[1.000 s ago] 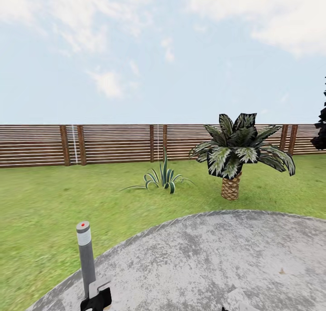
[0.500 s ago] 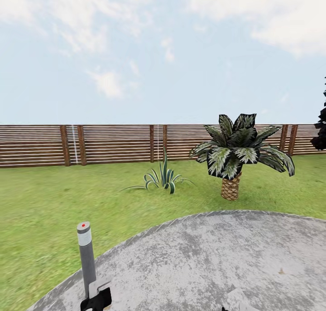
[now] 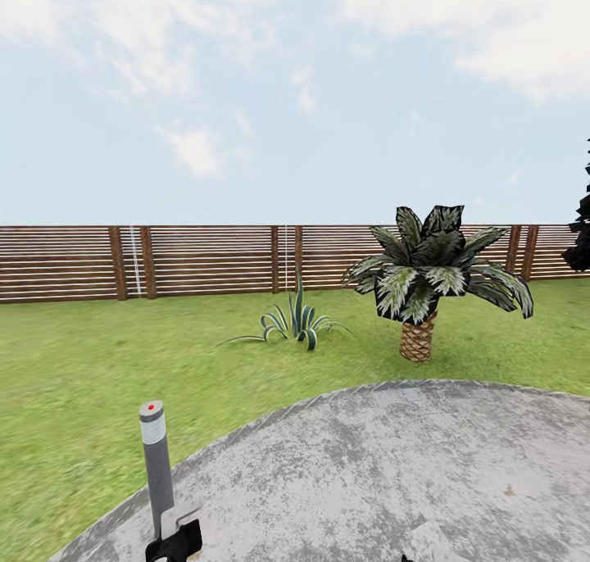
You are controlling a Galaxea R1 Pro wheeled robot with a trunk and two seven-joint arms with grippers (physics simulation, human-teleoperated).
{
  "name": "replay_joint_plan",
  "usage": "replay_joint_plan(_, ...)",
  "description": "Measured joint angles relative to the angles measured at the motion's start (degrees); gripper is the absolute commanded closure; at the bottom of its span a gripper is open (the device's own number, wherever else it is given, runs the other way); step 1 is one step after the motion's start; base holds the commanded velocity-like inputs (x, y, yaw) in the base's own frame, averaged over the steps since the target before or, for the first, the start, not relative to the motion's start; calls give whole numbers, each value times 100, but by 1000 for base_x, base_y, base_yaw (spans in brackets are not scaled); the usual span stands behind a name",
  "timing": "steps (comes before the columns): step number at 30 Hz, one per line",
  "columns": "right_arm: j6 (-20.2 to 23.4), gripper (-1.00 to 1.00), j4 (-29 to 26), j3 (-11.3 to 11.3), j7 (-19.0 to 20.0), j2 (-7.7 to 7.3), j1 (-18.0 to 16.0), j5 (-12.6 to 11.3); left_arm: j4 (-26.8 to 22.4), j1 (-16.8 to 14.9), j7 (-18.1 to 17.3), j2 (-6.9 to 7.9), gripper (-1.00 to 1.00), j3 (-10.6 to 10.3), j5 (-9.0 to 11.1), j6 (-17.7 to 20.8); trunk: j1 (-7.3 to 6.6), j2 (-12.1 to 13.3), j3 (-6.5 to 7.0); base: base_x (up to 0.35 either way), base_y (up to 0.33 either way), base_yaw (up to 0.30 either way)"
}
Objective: In the garden, pick up the pesticide atomizer on the floor and spray pesticide onto both trees until each tree trunk is fully covered.
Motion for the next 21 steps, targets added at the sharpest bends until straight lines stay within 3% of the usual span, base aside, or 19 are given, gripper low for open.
replay_joint_plan(21, 0, -100, 0, -7, 0, 0, 0, 0, 1, -2, 0, 0, 100, 1, 0, 0, 0, 0, 0, 0, 0, 0)
